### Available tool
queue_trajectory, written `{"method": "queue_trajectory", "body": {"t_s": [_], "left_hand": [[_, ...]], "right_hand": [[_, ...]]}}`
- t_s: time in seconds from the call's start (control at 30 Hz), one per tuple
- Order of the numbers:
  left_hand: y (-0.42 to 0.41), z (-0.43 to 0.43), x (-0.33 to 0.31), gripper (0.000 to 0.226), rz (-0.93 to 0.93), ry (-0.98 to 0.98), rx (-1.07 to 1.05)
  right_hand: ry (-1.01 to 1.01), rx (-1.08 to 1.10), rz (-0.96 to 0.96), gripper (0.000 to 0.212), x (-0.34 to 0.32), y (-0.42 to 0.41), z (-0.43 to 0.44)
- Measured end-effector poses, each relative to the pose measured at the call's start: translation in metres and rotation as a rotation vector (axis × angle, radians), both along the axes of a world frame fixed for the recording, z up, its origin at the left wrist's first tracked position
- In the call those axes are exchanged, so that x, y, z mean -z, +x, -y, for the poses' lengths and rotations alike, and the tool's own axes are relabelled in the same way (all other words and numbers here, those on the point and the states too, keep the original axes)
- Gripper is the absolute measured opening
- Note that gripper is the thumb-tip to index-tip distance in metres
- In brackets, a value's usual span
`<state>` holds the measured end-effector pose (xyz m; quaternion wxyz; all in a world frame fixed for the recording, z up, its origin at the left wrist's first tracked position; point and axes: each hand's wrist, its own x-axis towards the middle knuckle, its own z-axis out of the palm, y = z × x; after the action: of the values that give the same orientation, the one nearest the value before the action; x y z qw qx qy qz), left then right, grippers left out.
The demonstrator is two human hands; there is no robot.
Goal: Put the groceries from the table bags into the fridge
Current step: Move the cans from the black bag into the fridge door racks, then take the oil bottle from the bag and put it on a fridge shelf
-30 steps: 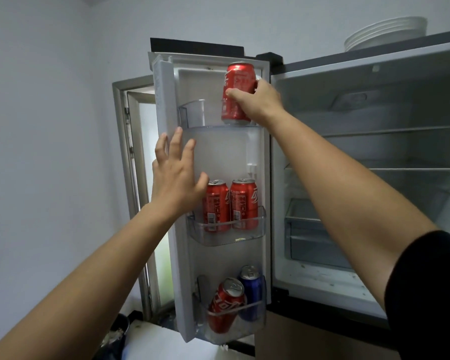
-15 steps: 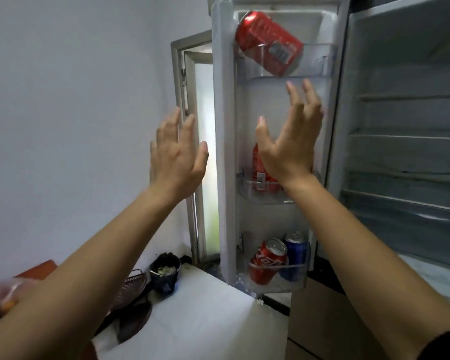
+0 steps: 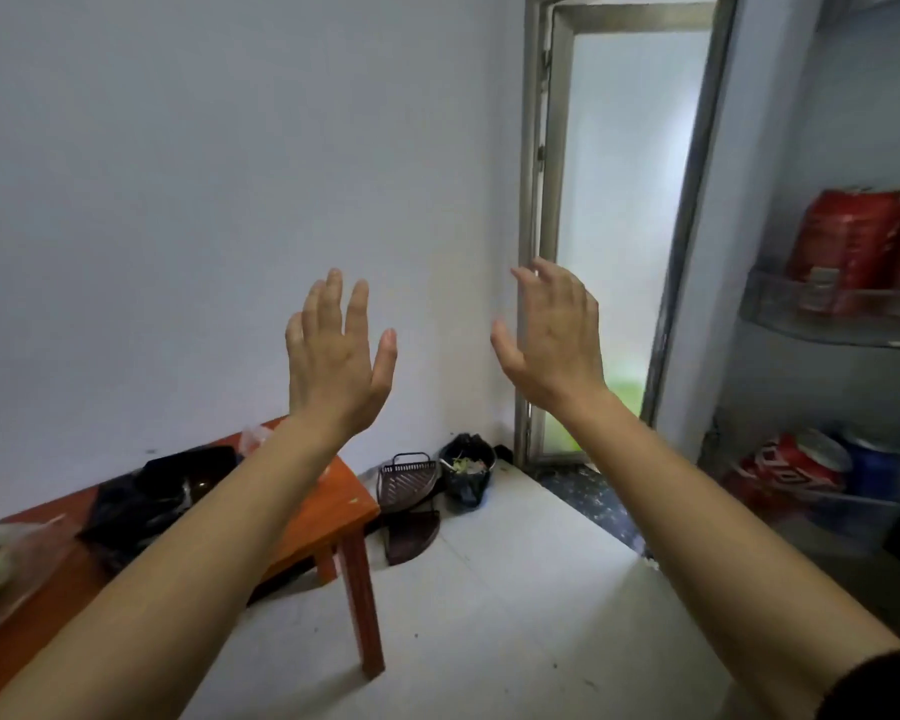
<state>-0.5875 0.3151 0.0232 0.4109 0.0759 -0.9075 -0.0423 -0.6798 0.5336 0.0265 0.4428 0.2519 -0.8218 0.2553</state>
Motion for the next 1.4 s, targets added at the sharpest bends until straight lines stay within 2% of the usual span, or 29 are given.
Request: {"method": "queue_trajectory", "body": {"t_s": [0.13, 0.27, 0.43, 0.6, 0.73, 1.0, 1.2, 1.27, 1.4], "left_hand": [[0.035, 0.099, 0.044, 0.066, 0.136, -0.009, -0.114], [0.070, 0.182, 0.089, 0.065, 0.253, 0.086, -0.228], [0.098, 0.265, 0.146, 0.062, 0.373, 0.161, -0.291], [0.105, 0.331, 0.201, 0.062, 0.562, 0.222, -0.337], [0.084, 0.388, 0.231, 0.060, 0.741, 0.223, -0.315], [-0.009, 0.496, 0.272, 0.055, 1.064, 0.236, -0.138], [-0.053, 0.544, 0.313, 0.053, 1.317, 0.289, -0.017], [-0.059, 0.566, 0.323, 0.057, 1.346, 0.209, -0.016], [-0.073, 0.635, 0.326, 0.061, 1.264, 0.127, -0.154]], "right_hand": [[0.017, -0.066, 0.193, 0.060, 0.051, 0.007, 0.097], [0.152, -0.193, 0.391, 0.056, 0.106, 0.020, 0.190], [0.340, -0.305, 0.553, 0.049, 0.162, 0.032, 0.285], [0.445, -0.394, 0.725, 0.046, 0.213, 0.025, 0.366], [0.461, -0.474, 0.841, 0.041, 0.246, -0.002, 0.434], [0.466, -0.583, 0.986, 0.042, 0.286, -0.092, 0.561], [0.609, -0.627, 1.106, 0.041, 0.319, -0.129, 0.629], [0.686, -0.645, 1.149, 0.041, 0.329, -0.133, 0.648], [0.788, -0.613, 1.215, 0.042, 0.343, -0.141, 0.687]]}}
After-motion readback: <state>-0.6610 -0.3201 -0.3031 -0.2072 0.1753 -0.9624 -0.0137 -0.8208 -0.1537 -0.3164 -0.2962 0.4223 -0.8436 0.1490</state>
